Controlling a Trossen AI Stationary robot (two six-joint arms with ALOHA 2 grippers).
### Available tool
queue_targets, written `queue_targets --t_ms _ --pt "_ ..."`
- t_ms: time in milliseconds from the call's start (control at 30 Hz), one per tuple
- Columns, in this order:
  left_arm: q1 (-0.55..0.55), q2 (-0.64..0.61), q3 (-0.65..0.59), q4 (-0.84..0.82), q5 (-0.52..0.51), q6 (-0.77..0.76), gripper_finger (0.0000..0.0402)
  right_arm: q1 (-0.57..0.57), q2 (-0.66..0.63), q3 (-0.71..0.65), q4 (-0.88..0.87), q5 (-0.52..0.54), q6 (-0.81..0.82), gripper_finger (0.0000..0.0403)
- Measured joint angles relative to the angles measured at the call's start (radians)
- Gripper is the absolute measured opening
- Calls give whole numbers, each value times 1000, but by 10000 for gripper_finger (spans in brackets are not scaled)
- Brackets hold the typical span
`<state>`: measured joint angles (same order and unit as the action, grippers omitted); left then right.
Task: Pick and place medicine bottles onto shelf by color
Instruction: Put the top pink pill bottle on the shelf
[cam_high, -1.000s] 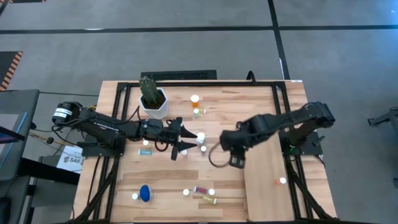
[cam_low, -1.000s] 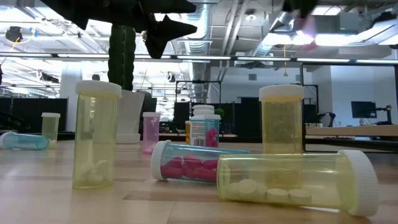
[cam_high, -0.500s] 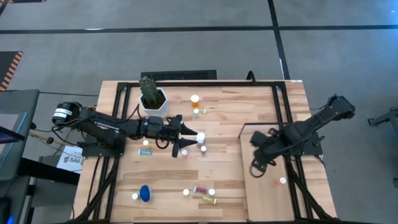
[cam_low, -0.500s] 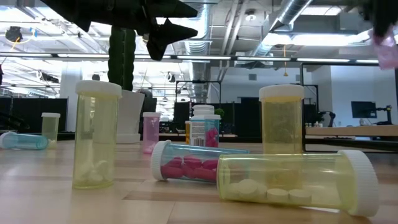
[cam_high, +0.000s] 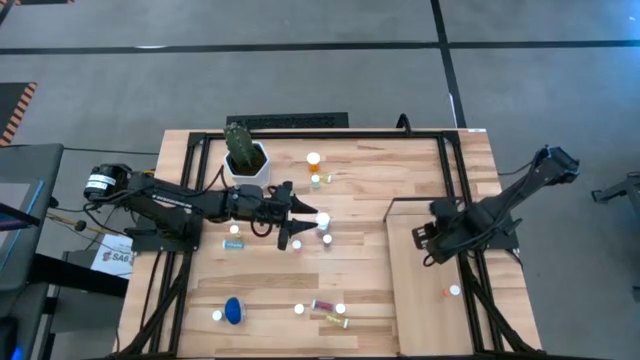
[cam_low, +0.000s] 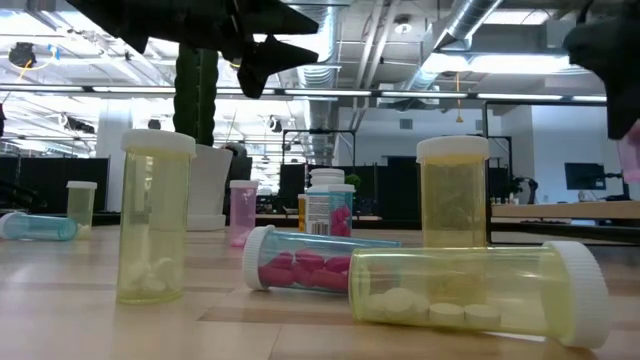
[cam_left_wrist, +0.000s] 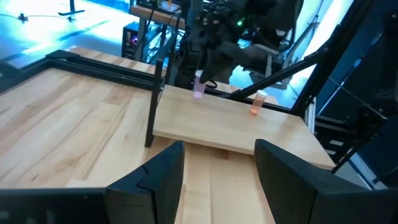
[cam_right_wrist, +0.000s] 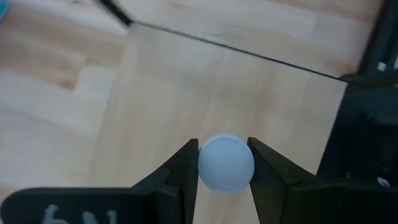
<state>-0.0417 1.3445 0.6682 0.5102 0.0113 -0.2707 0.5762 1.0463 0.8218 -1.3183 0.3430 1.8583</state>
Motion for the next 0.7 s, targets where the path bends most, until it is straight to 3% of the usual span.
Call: queue_targets --t_ms 367,700 --pt "31 0 0 -8 0 5 183 -44 54 -34 85 112 103 133" --pt "35 0 0 -28 0 18 183 -158 95 -35 268 155 -132 133"
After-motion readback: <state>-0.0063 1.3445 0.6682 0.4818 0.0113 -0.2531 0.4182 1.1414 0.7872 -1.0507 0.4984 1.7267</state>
